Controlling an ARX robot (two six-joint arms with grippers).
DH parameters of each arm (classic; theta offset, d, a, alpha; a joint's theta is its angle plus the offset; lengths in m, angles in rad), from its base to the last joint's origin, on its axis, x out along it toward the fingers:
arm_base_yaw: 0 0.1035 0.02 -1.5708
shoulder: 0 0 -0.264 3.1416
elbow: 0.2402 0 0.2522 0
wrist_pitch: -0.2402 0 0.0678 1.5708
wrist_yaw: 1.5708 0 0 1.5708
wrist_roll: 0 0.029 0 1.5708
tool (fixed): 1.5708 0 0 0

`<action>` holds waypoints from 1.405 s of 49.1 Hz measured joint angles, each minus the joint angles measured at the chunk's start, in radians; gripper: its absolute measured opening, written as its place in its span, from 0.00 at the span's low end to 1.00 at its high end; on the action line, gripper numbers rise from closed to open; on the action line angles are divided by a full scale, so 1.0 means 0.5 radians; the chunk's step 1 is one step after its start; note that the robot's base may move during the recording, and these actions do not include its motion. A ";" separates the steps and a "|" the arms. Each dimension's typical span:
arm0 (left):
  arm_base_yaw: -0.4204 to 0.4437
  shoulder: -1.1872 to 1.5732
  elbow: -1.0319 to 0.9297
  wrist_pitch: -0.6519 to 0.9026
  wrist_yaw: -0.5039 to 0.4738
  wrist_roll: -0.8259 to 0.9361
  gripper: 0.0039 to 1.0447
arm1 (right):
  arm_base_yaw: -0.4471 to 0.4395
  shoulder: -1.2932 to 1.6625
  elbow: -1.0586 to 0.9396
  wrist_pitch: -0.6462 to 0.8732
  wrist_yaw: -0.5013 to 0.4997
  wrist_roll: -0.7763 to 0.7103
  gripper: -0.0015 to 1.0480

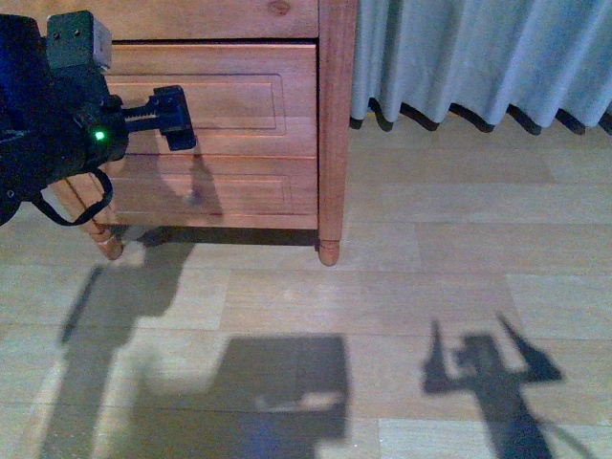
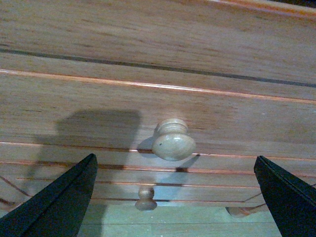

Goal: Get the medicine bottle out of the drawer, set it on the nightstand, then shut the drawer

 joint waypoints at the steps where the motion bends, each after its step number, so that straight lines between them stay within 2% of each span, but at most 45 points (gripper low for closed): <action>1: -0.002 0.004 0.001 0.009 0.004 0.001 0.94 | 0.000 0.000 0.000 0.000 -0.001 0.000 0.93; 38: -0.045 0.140 0.181 0.047 -0.046 0.059 0.94 | 0.000 0.000 0.000 0.000 -0.001 0.000 0.93; 42: -0.045 0.153 0.183 0.042 -0.051 0.058 0.85 | 0.000 0.000 0.000 0.000 0.000 0.000 0.93; 62: -0.042 0.179 0.195 0.043 -0.093 0.055 0.30 | 0.000 0.000 0.000 0.000 0.000 0.000 0.93; 69: -0.041 0.179 0.195 0.049 -0.099 0.056 0.25 | 0.000 0.000 0.000 0.000 0.000 0.000 0.93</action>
